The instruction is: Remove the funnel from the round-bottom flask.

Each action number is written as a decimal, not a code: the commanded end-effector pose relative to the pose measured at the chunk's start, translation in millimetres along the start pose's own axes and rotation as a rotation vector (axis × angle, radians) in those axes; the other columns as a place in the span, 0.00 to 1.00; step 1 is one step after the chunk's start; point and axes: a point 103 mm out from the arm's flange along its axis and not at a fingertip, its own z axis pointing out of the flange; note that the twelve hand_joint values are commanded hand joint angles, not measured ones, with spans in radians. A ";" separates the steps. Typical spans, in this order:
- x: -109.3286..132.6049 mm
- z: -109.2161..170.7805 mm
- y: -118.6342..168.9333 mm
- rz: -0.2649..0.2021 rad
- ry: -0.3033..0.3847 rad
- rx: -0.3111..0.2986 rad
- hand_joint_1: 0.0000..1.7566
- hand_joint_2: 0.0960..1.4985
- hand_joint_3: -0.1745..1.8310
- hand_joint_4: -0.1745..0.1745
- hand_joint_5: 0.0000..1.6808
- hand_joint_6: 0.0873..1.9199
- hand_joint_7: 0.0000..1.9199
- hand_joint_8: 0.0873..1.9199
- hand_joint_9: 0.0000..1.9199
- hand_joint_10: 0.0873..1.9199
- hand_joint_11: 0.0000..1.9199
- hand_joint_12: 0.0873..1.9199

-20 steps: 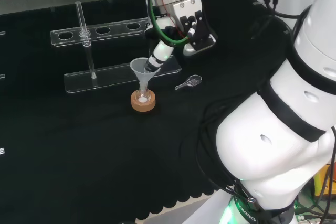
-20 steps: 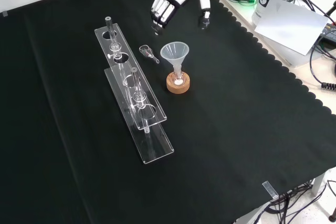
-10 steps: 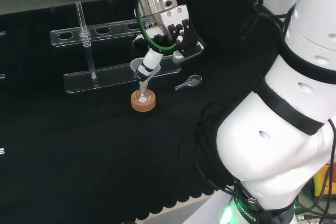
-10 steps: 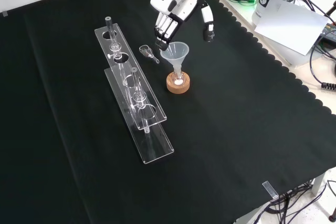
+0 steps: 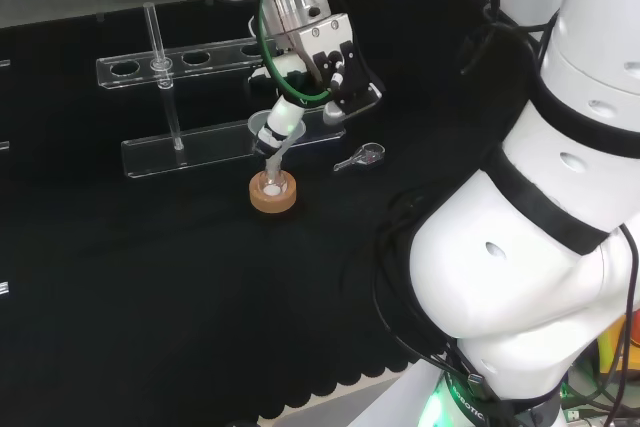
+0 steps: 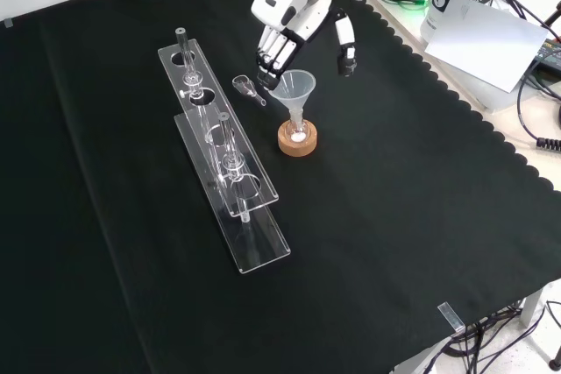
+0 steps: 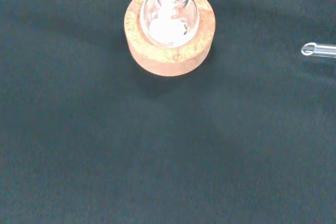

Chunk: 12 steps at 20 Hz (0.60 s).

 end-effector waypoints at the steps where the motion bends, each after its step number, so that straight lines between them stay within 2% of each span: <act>1: -4.9 11.5 11.3 0.020 -0.025 -0.005 0.35 0.39 0.23 0.33 0.01 0.00 0.00 0.19 0.07 0.42 0.22 0.74; 12: -9.9 21.8 22.4 0.020 -0.023 0.012 0.35 0.40 0.21 0.34 0.00 0.00 0.00 0.09 0.01 0.46 0.21 0.75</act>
